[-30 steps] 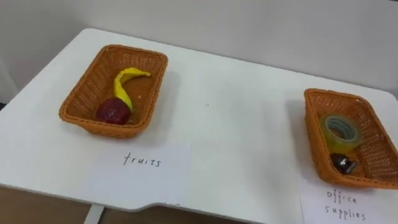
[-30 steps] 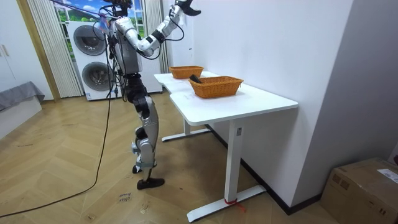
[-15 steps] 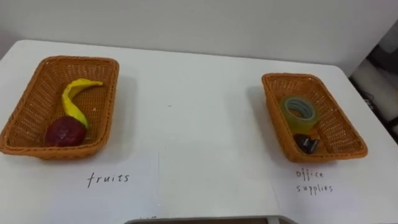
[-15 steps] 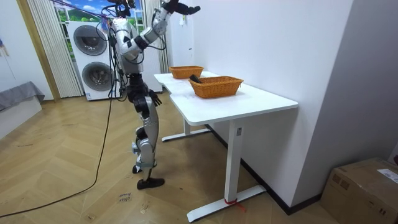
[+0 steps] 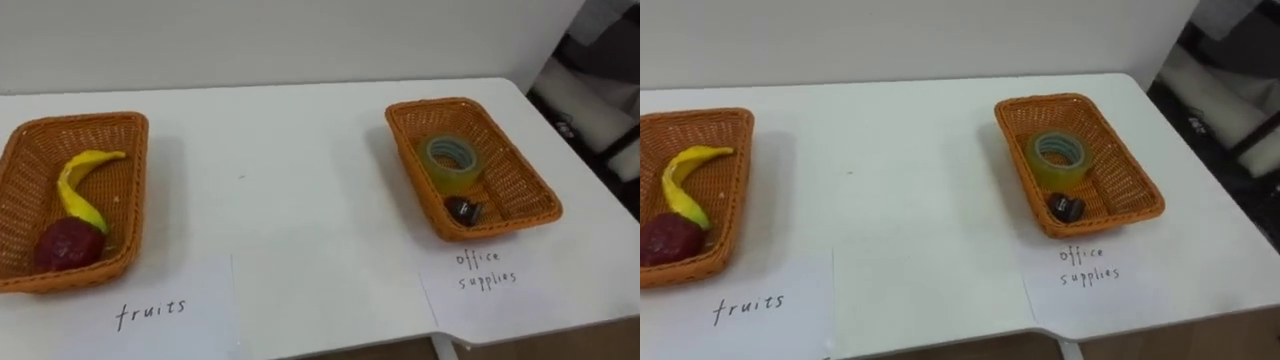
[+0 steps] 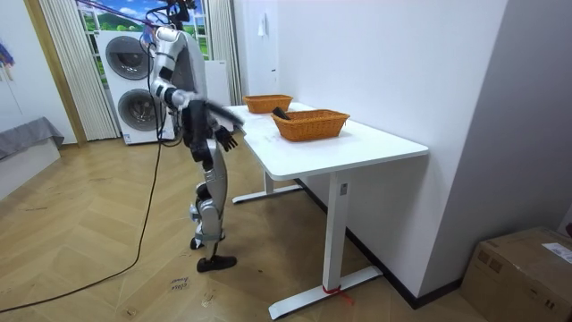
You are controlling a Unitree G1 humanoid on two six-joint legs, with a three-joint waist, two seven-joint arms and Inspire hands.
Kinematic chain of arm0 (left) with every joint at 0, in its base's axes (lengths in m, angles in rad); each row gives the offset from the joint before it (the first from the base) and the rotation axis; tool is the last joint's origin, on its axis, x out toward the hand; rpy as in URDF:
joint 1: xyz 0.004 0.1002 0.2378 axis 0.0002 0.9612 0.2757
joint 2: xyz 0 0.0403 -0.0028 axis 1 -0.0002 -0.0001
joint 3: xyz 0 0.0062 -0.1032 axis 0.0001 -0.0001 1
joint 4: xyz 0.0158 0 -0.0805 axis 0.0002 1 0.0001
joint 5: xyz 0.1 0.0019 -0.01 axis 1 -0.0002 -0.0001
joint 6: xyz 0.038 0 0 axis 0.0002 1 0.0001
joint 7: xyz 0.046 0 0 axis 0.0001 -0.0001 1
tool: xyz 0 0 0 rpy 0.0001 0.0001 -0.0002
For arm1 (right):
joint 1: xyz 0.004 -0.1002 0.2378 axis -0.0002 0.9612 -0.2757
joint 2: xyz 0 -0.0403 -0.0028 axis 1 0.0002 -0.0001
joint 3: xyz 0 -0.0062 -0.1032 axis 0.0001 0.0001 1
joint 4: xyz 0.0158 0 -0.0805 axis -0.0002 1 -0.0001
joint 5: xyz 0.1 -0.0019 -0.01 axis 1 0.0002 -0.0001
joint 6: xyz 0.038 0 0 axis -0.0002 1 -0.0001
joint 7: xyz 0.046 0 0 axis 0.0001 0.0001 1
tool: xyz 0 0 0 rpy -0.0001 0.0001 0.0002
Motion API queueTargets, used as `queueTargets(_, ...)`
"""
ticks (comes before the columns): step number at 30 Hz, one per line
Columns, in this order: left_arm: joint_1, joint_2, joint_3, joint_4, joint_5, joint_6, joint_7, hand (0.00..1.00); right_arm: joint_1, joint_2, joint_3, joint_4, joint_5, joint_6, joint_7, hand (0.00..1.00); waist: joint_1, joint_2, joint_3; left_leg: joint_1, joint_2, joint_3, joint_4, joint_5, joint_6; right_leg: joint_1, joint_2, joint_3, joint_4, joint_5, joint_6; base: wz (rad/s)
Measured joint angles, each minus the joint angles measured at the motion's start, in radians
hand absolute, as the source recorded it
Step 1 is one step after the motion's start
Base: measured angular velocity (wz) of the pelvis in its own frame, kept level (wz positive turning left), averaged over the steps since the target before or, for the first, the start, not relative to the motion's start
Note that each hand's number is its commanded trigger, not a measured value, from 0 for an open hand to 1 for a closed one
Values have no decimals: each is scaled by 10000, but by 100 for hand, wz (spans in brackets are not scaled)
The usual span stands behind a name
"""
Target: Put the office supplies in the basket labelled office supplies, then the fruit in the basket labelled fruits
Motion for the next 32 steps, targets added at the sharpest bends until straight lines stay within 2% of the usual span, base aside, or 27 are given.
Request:
queueTargets(2, 3, -129, 0, -15, -12, -11, -83, 0, -6, 285, -16, 832, 558, -21, -102, 0, -47, 119, -11, 0, -21, -6, -1, -1, 0, -3, -18, -1, 11, -55, -34, 0)
queueTargets(4, 0, -128, -142, -29, -257, -16, -291, 0, -31, 358, 170, 2323, 1500, -35, -110, 0, -115, 103, -21, 1, -32, -45, 19, -1, -21, -1, -28, -22, 47, -170, -56, 7)
queueTargets(9, -14, -171, -363, 23, -401, -10, -580, 0, -48, 794, 514, 4098, 2032, -46, -61, 0, -207, 79, -16, 70, -50, -118, 21, 11, -53, -22, -49, -9, 249, -399, -76, 6)
queueTargets(14, 45, -206, -516, 180, -402, -6, -830, 0, -148, 839, 1265, 5986, 2572, -52, 470, 0, -159, 138, 0, 175, -31, -118, -56, -17, -93, 18, -19, -18, 173, -434, -92, 0)
queueTargets(18, 46, -234, -514, 182, -273, -6, -1227, 0, -139, 880, 2230, 7516, 2610, 90, 2389, 0, 121, 169, 3, 190, -31, -126, -57, -24, -100, 15, -15, -68, 154, -441, -95, 0)
queueTargets(22, 44, -232, -576, 207, -279, -7, -1336, 0, -235, 888, 3580, 8283, 1495, 402, 4784, 0, 369, 257, 13, 173, -35, -245, -59, -43, -108, 99, -16, -169, -23, -413, -94, 5)
queueTargets(24, 65, -231, -578, 227, -281, -7, -1343, 0, -375, 896, 3967, 8480, 904, 489, 5517, 0, 454, 302, 15, 200, -35, -301, -59, -51, -111, 162, -23, -238, -53, -414, -94, 10)
queueTargets(25, 48, -231, -622, 221, -287, -7, -1342, 0, -439, 900, 4289, 8483, 548, 528, 5896, 0, 611, 343, 22, 211, -26, -296, -61, -60, -121, 168, -15, -240, -50, -419, -101, 0)
queueTargets(28, -49, -258, -752, 397, -286, -13, -1307, 0, -815, 899, 4784, 8511, -728, 689, 6645, 0, 881, 425, 27, 206, -11, -299, -57, -59, -124, 162, -5, -277, -29, -419, -106, 0)
queueTargets(32, -113, -337, -748, 648, -279, -15, -1117, 0, -1328, 902, 5440, 8567, -1772, 702, 7319, 0, 1115, 432, 32, 175, -13, -386, -45, -61, -132, 188, -7, -367, -36, -424, -117, 6)
